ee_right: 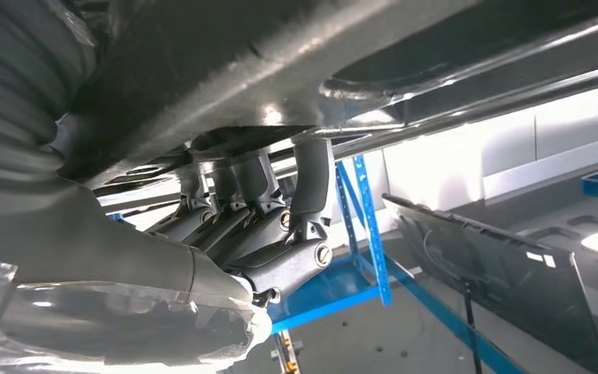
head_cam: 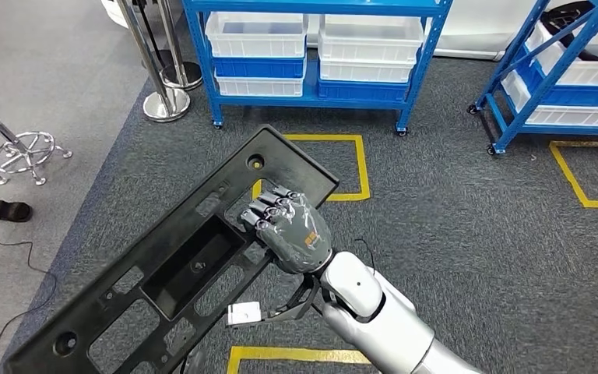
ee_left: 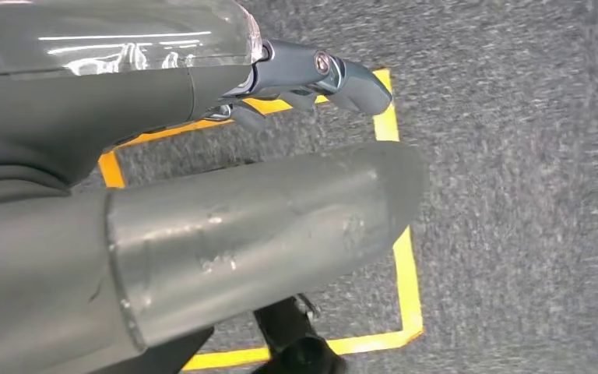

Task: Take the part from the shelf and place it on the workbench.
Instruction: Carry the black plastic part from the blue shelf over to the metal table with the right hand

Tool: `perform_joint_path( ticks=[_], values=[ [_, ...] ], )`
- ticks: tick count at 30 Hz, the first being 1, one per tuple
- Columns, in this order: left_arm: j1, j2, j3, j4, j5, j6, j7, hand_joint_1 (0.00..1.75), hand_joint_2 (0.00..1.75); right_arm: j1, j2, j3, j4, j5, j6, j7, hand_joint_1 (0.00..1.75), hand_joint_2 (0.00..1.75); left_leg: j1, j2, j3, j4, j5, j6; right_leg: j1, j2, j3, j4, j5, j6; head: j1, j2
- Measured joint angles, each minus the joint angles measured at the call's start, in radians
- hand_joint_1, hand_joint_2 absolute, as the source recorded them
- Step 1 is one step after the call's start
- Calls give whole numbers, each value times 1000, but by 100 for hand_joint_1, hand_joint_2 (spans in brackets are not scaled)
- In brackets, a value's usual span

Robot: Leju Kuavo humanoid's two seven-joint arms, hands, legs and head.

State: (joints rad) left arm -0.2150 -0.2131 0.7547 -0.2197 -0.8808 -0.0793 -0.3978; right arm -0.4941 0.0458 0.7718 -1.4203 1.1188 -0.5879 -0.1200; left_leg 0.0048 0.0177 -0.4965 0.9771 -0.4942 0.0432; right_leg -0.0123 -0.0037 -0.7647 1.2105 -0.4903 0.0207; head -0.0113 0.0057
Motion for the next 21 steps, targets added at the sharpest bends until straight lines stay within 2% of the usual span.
perform_joint_path(
  ticks=[1, 2, 3, 4, 5, 7, 9, 11, 13, 15, 16, 17, 18, 19, 20, 21],
  values=[
    [1, 0, -1, 0, 0, 0, 0, 0, 0, 0, -3, 0, -1, -6, 0, -2, 175, 175, -1, 3, -12, 3, 7, 1, 0, 1, -18, 59, -30, 1, 0, 0],
    [1, 0, -2, 0, 0, 0, 0, 0, 0, 1, -6, 0, -1, -12, 0, -4, 175, 175, -2, 7, -23, 7, 12, 1, 0, 1, -21, 92, -42, 2, 0, 0],
    [2, -1, -3, 0, 0, 0, 0, 0, 0, 1, -9, 0, -1, -16, 0, -6, 175, 175, -3, 12, -32, 12, 15, 1, 0, 0, -5, 88, -36, 1, 0, 0],
    [3, -1, -4, 0, 0, 0, 0, 0, 0, 1, -11, 0, -1, -19, 0, -7, 175, 175, -3, 18, -39, 18, 16, -1, 0, -4, 30, 45, -17, -1, 0, 0],
    [3, -2, -5, 0, 0, 1, 0, 0, 0, 0, -12, 0, -2, -20, 0, -7, 175, 175, -4, 24, -44, 25, 15, -3, 1, -14, 75, -20, 4, -4, 0, 0],
    [2, -4, -6, 0, 0, 2, -1, 0, 0, -2, -13, 1, -6, -21, 0, -8, 175, 175, -9, 37, -54, 40, 11, -11, 9, -43, 142, -130, 24, -15, 0, 0],
    [2, -4, -6, 0, 0, 3, -2, 0, 0, -4, -13, 2, -11, -21, 1, -9, 175, 175, -13, 51, -59, 47, 8, -20, 17, -49, 152, -159, 22, -26, 0, 0],
    [1, -5, -6, 0, 0, 3, -3, 0, 0, -4, -14, 2, -12, -22, 1, -10, 175, 175, -12, 59, -59, 51, 3, -29, 13, -30, 148, -163, 29, -37, 0, 0],
    [0, -6, -6, 0, 0, 3, -3, 0, 0, -5, -15, 3, -14, -22, 1, -11, 175, 175, -8, 36, -77, 95, -33, -40, 8, -15, 146, -169, 38, -49, 0, 0],
    [1, -6, -6, 0, -1, 3, -3, 0, 0, -7, -15, 6, -17, -22, 3, -11, 175, 175, -3, 3, -126, 208, -99, -50, 6, 1, 140, -170, 44, -56, -1, 0],
    [3, -6, -6, 0, -1, 3, -3, 0, 0, -7, -15, 7, -17, -22, 4, -11, 175, 175, -1, -3, -153, 269, -124, -53, 6, 11, 137, -170, 47, -57, 0, 0],
    [4, -6, -6, 0, -1, 3, -3, 0, 0, -7, -15, 9, -17, -22, 4, -11, 175, 175, 0, -6, -171, 309, -132, -54, 7, 21, 133, -169, 49, -56, 0, 0],
    [5, -6, -6, 0, -1, 3, -3, 0, 0, -7, -16, 10, -18, -22, 4, -11, 175, 175, 1, -7, -173, 315, -121, -54, 7, 33, 131, -167, 51, -55, 0, 0],
    [6, -6, -6, 0, -1, 3, -3, 0, 0, -7, -17, 12, -18, -22, 4, -11, 175, 175, 1, -11, -157, 282, -93, -52, 6, 44, 129, -166, 53, -54, 0, 0],
    [5, -6, -7, 0, -1, 3, -3, 0, 0, -7, -17, 13, -19, -22, 4, -11, 175, 175, 1, -21, -127, 220, -55, -48, 6, 55, 129, -164, 55, -52, 0, 0],
    [5, -5, -7, 0, -1, 3, -3, 0, 0, -7, -18, 14, -20, -22, 4, -11, 175, 175, 1, -43, -96, 154, -25, -43, 7, 65, 127, -163, 57, -49, 0, 0]
  ],
)
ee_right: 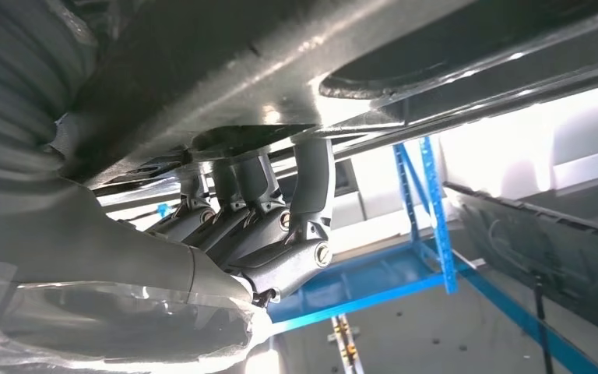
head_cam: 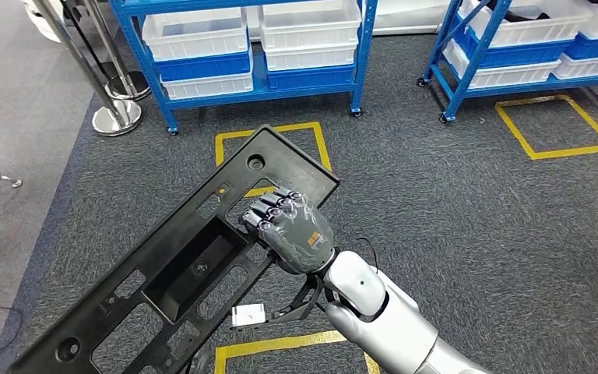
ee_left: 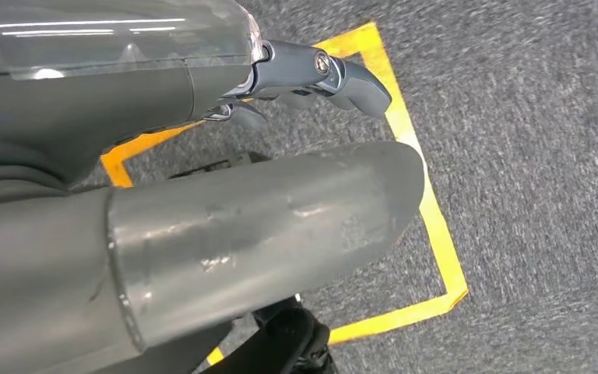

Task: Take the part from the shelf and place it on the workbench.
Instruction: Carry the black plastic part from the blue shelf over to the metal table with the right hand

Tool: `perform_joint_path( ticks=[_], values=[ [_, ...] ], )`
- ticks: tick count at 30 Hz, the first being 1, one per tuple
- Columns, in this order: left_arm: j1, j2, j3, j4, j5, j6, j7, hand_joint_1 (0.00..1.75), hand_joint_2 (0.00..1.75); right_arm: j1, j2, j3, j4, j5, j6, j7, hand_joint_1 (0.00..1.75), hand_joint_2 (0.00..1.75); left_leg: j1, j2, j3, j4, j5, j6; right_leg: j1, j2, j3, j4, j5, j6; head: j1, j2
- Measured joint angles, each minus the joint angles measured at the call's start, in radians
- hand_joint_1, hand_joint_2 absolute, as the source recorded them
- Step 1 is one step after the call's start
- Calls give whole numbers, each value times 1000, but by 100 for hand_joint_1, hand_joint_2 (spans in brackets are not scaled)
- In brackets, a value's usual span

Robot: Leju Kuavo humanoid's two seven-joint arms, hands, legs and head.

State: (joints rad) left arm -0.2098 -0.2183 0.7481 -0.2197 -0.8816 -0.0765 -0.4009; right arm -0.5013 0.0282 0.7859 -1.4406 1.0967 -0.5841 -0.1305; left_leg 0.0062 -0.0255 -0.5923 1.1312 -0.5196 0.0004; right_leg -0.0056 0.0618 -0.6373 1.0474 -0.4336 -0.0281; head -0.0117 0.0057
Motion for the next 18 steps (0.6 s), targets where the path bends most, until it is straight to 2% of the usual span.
perform_joint_path(
  ticks=[1, 3, 5, 6, 7, 9, 10, 11, 12, 13, 14, 16, 17, 18],
  values=[
    [0, 0, 0, 0, 0, 0, 0, 0, 0, -1, 0, 1, -2, 0, 0, 0, 175, 175, 0, -20, 24, -56, 19, 5, 0, 10, -3, 1, 3, 4, 0, 0],
    [0, 1, 0, 0, 0, 0, 0, 0, 0, -2, 0, 2, -6, 0, 0, 0, 175, 175, -1, -43, 43, -104, 25, 12, -3, 28, -12, 0, 12, 18, 0, 0],
    [0, -1, -1, 0, 0, 0, 0, 0, 0, -1, -2, 2, -9, 0, -1, -1, 175, 175, 0, -24, 46, -116, 35, 20, -6, 44, -19, -4, 21, 32, 0, 0],
    [-1, -2, -1, 0, 0, 0, 0, 0, 0, -1, -3, 2, -10, 0, -1, -2, 175, 175, 2, -13, 47, -124, 43, 27, -4, 37, -24, 2, 15, 38, 1, 0],
    [-2, -3, -2, 0, 0, 0, 0, 0, 0, -2, -5, 2, -12, -1, -1, -2, 175, 175, 4, -1, 48, -132, 51, 33, -2, 20, -37, 25, -3, 41, 2, 0],
    [-1, -4, -2, 0, 0, 1, 0, 0, 0, -3, -7, 2, -16, -1, -2, -3, 175, 175, 4, 24, 44, -139, 58, 40, -1, -28, -84, 128, -68, 47, 4, 0],
    [0, -3, -2, 0, 0, 2, 0, 0, 0, -2, -8, 2, -16, -1, -2, -3, 175, 175, 2, 37, 41, -138, 58, 41, -2, -42, -112, 192, -99, 50, 4, 0],
    [2, -3, -2, 0, 0, 2, 0, 0, 0, -1, -9, 2, -17, -2, -2, -3, 175, 175, 1, 50, 39, -137, 58, 41, -4, -49, -130, 240, -116, 53, 4, 0],
    [2, -3, -3, 0, 0, 3, 0, 0, 0, 0, -11, 2, -17, -2, -2, -3, 175, 175, 1, 63, 36, -135, 58, 41, -6, -54, -132, 255, -115, 55, 4, 0],
    [2, -3, -3, 0, 0, 3, 0, 0, 0, 0, -13, 2, -17, -2, -2, -3, 175, 175, 1, 75, 35, -133, 57, 40, -8, -60, -114, 232, -97, 57, 4, 0],
    [2, -3, -3, 0, 0, 3, 0, 0, 0, 0, -14, 2, -18, -2, -2, -3, 175, 175, 1, 87, 34, -130, 56, 38, -9, -70, -78, 177, -69, 56, 4, 0],
    [0, -3, -5, 0, 0, 3, 0, 0, 0, -1, -16, 2, -22, -2, -2, -3, 175, 175, -2, 105, 32, -121, 50, 30, -5, -111, -4, 49, -30, 49, 4, 0],
    [0, -3, -5, 0, 0, 3, 0, 0, 0, -2, -16, 2, -25, -2, -2, -3, 175, 175, -5, 112, 31, -116, 47, 25, -2, -124, 15, 12, -24, 43, 3, 0],
    [-1, -3, -6, 0, 0, 3, 0, 0, 0, -3, -16, 2, -27, -2, -2, -3, 175, 175, -8, 120, 30, -113, 44, 20, 1, -130, 20, -3, -25, 37, 3, 0]
  ],
)
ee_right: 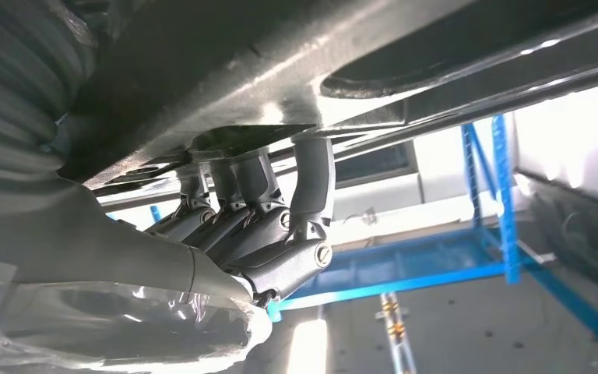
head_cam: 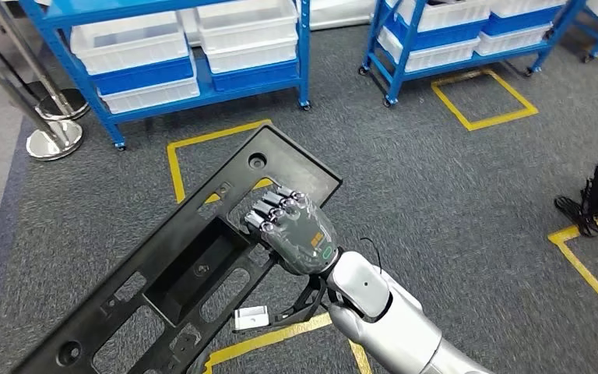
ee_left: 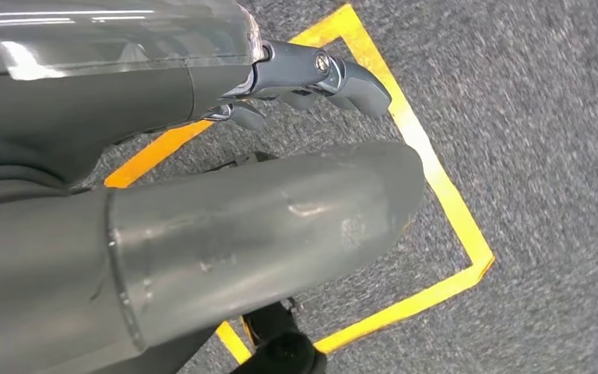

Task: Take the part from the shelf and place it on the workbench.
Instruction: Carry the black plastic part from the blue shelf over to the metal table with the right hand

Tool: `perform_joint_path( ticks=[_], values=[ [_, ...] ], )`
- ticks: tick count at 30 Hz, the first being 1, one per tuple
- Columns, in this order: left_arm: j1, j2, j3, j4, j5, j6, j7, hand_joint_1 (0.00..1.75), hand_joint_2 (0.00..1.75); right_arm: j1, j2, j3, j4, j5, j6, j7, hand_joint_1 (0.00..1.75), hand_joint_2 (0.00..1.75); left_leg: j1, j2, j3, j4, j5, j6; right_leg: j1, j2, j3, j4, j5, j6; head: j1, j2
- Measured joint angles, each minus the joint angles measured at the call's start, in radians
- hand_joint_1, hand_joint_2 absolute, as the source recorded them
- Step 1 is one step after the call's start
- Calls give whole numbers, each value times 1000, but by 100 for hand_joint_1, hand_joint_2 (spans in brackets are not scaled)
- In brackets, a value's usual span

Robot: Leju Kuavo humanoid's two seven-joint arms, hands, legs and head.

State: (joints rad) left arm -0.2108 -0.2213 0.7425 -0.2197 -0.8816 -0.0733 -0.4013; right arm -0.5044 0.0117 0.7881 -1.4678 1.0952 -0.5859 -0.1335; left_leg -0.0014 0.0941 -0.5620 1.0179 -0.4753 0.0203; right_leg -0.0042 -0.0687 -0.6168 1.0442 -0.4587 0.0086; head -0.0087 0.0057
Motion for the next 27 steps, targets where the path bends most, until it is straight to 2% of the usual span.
perform_joint_path(
  ticks=[2, 3, 4, 6, 7, 8, 9, 10, 11, 13, 15, 17, 18, 20, 21, 22, 23, 24, 25, 26, 27],
  values=[
    [0, 0, -1, 0, 0, 0, 0, 0, 0, 0, 0, 0, -2, 0, 0, 0, 175, 175, -1, 15, 0, 1, -4, -9, 1, 20, -3, -2, 3, -12, 0, 0],
    [-1, 0, -1, 0, 0, 0, 0, 0, 0, -1, -1, 0, -3, 0, 0, 0, 175, 175, 0, 8, -1, 7, -12, -15, -1, 30, -4, -4, 6, -18, 0, 0],
    [-1, 0, -2, 0, 0, 0, 0, 0, 0, -1, -1, 0, -3, 0, 0, 0, 175, 175, 3, -10, -9, 28, -29, -21, -3, 40, -4, -6, 9, -24, 0, 0],
    [-1, 0, -2, 0, 0, 0, 0, 0, 0, -2, -1, 0, -4, 0, 0, 0, 175, 175, 7, -61, -50, 127, -91, -29, -6, 60, -7, -8, 14, -32, 0, 0],
    [1, 0, -2, 0, 0, 0, 0, 0, 0, -2, -1, 0, -4, 0, 0, 0, 175, 175, 8, -76, -81, 196, -122, -31, -6, 71, -9, -8, 15, -35, 0, 0],
    [3, 0, -2, 0, 0, 0, 0, 0, 0, -1, -1, 0, -4, 0, 0, 0, 175, 175, 8, -81, -107, 252, -141, -32, -5, 84, -11, -7, 16, -37, 0, 0],
    [5, 0, -2, 0, 0, 0, 0, 0, 0, 0, -1, 0, -4, 0, 0, 0, 175, 175, 8, -84, -121, 281, -143, -31, -5, 97, -12, -6, 17, -37, 0, 0],
    [5, 0, -2, 0, 0, 0, 0, 0, 0, 0, -1, 0, -3, 0, 0, 0, 175, 175, 8, -86, -116, 270, -124, -29, -4, 111, -12, -5, 18, -37, 0, 0],
    [5, 0, -2, 0, 0, 0, 0, 0, 0, 0, -1, 0, -3, 0, 0, 0, 175, 175, 8, -91, -95, 223, -90, -26, -4, 124, -12, -3, 18, -37, 0, 0],
    [3, 0, -2, 0, 0, 0, 0, 0, 0, 0, -1, 0, -4, 0, 0, 0, 175, 175, 9, -130, -37, 91, -24, -17, -5, 148, -13, 0, 19, -33, 0, 0],
    [2, 1, -2, 0, 0, 0, 0, 0, 0, -1, -1, 0, -5, 0, 0, 0, 175, 175, 10, -160, -6, 19, -6, -11, -6, 169, -22, 2, 25, -23, 0, 0],
    [2, 0, -2, 0, 0, 0, 0, 0, 0, 0, -1, 0, -6, 0, 0, 0, 175, 175, 10, -149, -2, 6, -6, -5, -7, 188, -30, -2, 33, -8, 0, 0],
    [1, 0, -2, 0, 0, 0, 0, 0, 0, 0, -2, 0, -6, 0, 0, 0, 175, 175, 11, -138, 0, 0, 0, 1, -7, 184, -33, 0, 33, -3, 0, 0],
    [-1, -2, -2, 0, 0, 0, 0, 0, 0, 0, -4, 0, -8, 0, 0, 0, 175, 175, 14, -115, 4, -14, 10, 16, -2, 143, -55, 46, 0, 4, 1, 0],
    [-2, -2, -2, 0, 0, 0, 0, 0, 0, 0, -4, 0, -8, 0, 0, 0, 175, 175, 13, -102, 5, -16, 12, 20, -2, 113, -80, 100, -31, 5, 2, 0],
    [-1, -2, -2, 0, 0, 0, 0, 0, 0, 0, -4, 0, -9, 0, 0, 0, 175, 175, 11, -90, 4, -16, 12, 24, -3, 93, -109, 164, -64, 8, 2, 0],
    [1, -1, -2, 0, 0, 0, 0, 0, 0, 1, -5, 0, -9, 0, 0, 0, 175, 175, 9, -77, 1, -14, 12, 24, -5, 83, -136, 223, -87, 10, 2, 0],
    [2, -1, -2, 0, 0, 0, 0, 0, 0, 3, -6, 0, -9, 0, 0, 0, 175, 175, 7, -64, -1, -12, 11, 24, -8, 77, -151, 257, -95, 12, 2, 0],
    [2, 0, -2, 0, 0, 0, 0, 0, 0, 4, -7, 0, -9, 0, 0, 0, 175, 175, 7, -51, -3, -9, 10, 23, -10, 73, -147, 253, -84, 14, 2, 0],
    [2, 0, -2, 0, 0, 0, 0, 0, 0, 4, -8, 0, -9, 0, 0, 0, 175, 175, 7, -39, -4, -6, 7, 22, -11, 67, -123, 212, -58, 15, 2, 0],
    [1, 0, -2, 0, 0, 0, 0, 0, 0, 4, -9, 0, -9, 0, 0, 0, 175, 175, 7, -28, -4, -2, 4, 19, -12, 52, -84, 143, -29, 15, 2, 0]
  ],
)
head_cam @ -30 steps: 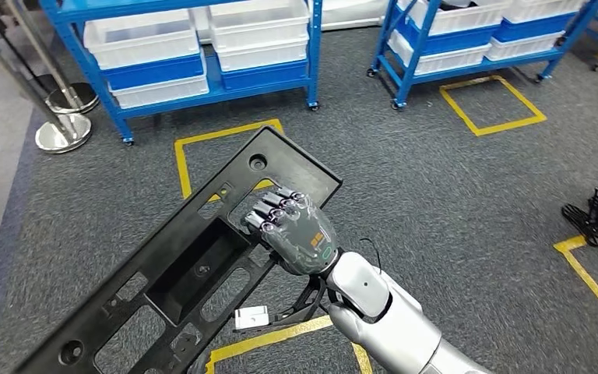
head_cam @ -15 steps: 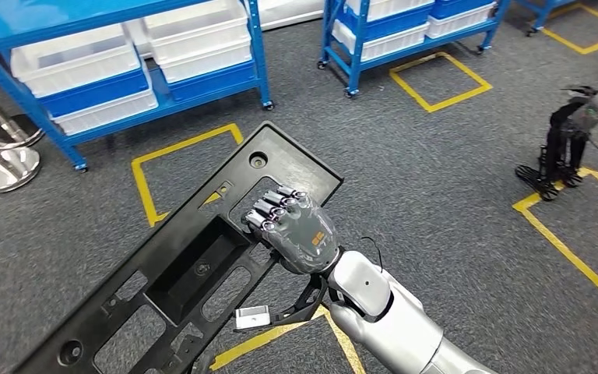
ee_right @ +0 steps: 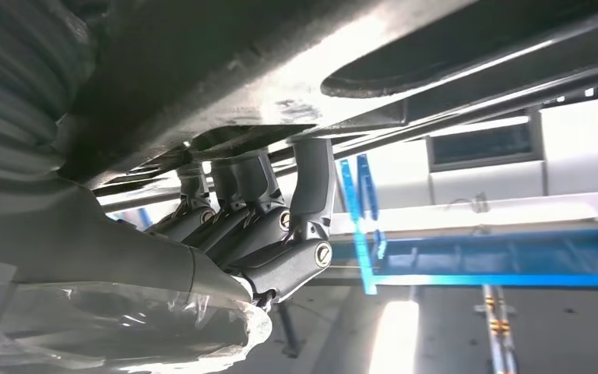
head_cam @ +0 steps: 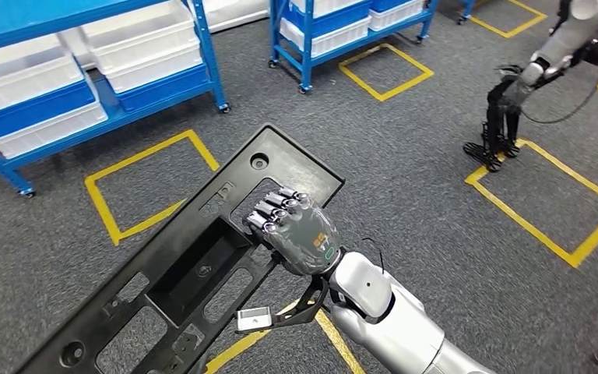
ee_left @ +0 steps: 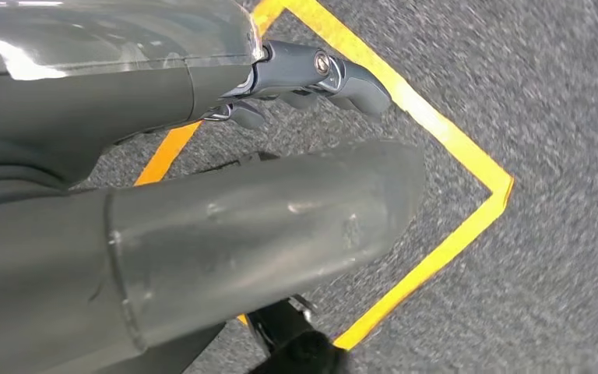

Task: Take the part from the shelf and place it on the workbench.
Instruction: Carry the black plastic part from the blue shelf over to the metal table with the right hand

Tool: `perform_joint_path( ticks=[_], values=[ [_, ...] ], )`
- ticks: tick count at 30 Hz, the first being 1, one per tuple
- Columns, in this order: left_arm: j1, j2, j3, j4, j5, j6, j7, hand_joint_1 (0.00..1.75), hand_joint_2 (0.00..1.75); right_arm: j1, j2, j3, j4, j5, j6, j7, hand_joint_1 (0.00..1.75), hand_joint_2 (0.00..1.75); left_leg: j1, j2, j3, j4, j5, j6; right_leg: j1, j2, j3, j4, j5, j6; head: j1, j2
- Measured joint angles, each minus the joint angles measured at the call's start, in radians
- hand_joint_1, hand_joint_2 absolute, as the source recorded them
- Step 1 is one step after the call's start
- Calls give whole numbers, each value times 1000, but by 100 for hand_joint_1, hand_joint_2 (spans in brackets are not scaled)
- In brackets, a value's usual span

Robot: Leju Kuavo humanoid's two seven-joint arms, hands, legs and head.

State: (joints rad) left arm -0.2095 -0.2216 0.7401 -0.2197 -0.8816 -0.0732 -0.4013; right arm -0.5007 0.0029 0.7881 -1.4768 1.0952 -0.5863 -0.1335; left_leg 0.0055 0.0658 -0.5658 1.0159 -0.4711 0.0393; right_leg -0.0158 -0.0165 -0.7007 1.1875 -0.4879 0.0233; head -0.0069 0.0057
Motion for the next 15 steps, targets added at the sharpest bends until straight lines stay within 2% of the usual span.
perform_joint_path(
  ticks=[2, 3, 4, 5, 6, 8, 10, 11, 12, 13, 14, 15],
  values=[
    [-1, 0, 0, 0, 0, 0, 0, 0, 0, -2, 0, 0, -1, 0, 0, 0, 175, 175, -5, 18, -1, 8, -8, -9, 6, -38, 61, -108, 31, -8, 0, 0],
    [-2, 0, 0, 0, 1, 1, 0, 0, 0, -2, 0, 0, -2, 0, 0, 0, 175, 175, -6, 26, 0, 11, -10, -14, 10, -48, 72, -132, 34, -12, 0, 0],
    [-3, 1, 0, 0, 1, 1, -1, 0, 0, -3, 0, 0, -3, 0, 0, 0, 175, 175, -8, 35, 0, 11, -11, -20, 14, -47, 71, -134, 32, -18, -1, 0],
    [-4, 1, 0, 0, 1, 2, -2, 0, 0, -3, 0, 0, -3, 0, 0, 0, 175, 175, -7, 44, 2, 10, -12, -26, 14, -36, 69, -137, 35, -23, 0, 0],
    [-5, 0, 0, 0, 2, 2, -2, 0, 0, -3, -1, 0, -3, 0, 0, 0, 175, 175, -4, 42, 4, 11, -15, -32, 14, -26, 70, -142, 38, -29, 0, 0],
    [-7, 0, 0, 0, 3, 3, -4, 0, 0, -5, 0, 0, -5, 1, 0, 0, 175, 175, 1, 3, -10, 49, -48, -43, 9, -6, 72, -151, 46, -43, 0, 0],
    [-4, 0, 0, 0, 6, 3, -5, 0, 0, -6, 0, 0, -5, 1, 0, 0, 175, 175, 4, -46, -59, 158, -111, -49, 8, 16, 71, -153, 51, -51, -1, 0],
    [-1, 0, 0, 0, 9, 3, -6, 0, 0, -6, 1, 0, -5, 1, 0, 0, 175, 175, 5, -54, -88, 221, -136, -50, 9, 28, 69, -153, 52, -53, -1, 0],
    [1, 0, 0, 0, 13, 2, -6, 0, 0, -5, 0, 0, -5, 1, 0, 0, 175, 175, 5, -57, -108, 265, -147, -50, 10, 41, 68, -152, 53, -54, -1, 0],
    [2, 0, 0, 0, 18, 0, -7, 0, 0, -4, 0, 0, -5, 2, 0, 0, 175, 175, 5, -58, -114, 275, -138, -50, 11, 55, 67, -150, 53, -54, -1, 0],
    [2, 0, 0, 0, 23, -4, -11, 0, 0, -4, 0, 0, -5, 3, 0, -1, 175, 175, 5, -61, -101, 246, -111, -47, 12, 69, 66, -147, 53, -54, -1, 0],
    [2, 1, 0, 0, 29, -9, -16, 0, 0, -4, 0, 0, -5, 3, 0, -1, 175, 175, 5, -72, -73, 187, -72, -44, 12, 82, 66, -144, 53, -54, 0, 0]
  ],
)
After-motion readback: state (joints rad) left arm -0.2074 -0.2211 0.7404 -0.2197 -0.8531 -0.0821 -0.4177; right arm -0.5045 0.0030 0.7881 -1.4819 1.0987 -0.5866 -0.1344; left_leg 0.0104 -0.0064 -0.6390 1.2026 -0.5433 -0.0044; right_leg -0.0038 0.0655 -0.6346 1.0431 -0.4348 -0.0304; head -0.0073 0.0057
